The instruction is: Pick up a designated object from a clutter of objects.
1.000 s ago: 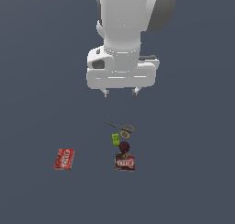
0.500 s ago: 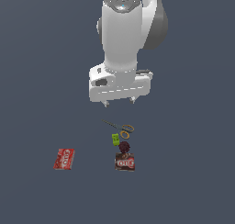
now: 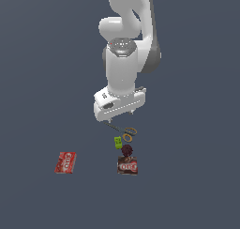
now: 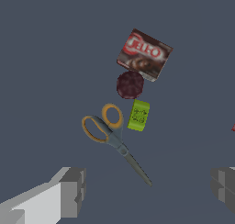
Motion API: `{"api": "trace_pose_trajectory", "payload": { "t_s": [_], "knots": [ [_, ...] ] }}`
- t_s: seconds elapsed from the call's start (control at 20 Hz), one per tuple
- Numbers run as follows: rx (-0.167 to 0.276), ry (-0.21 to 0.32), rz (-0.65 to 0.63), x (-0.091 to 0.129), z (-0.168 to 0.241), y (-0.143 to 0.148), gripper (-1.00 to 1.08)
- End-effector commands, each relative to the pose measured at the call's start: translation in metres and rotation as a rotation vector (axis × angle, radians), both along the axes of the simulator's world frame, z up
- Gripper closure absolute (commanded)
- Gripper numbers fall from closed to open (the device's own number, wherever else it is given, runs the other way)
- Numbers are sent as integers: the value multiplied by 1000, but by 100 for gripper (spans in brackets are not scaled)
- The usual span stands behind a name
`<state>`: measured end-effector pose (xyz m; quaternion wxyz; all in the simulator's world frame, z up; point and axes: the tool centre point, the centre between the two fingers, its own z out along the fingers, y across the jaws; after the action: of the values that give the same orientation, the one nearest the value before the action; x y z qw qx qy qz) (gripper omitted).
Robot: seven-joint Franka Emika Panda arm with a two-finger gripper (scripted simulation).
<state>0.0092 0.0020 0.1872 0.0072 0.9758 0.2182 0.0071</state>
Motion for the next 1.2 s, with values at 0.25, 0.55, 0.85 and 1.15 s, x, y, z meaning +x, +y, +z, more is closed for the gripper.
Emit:
{"api": "trace_pose_trajectory", "payload": {
  "t_s": [0.25,0.55,0.85,1.15],
  "knots": [
    [-1,9,199,-16,-61,-3,-92],
    [2,15,329,-31,-98,-3,-92],
    [5,18,411,-42,-120,-3,-92],
    [7,19,443,-47,-129,-3,-92]
  ]
}}
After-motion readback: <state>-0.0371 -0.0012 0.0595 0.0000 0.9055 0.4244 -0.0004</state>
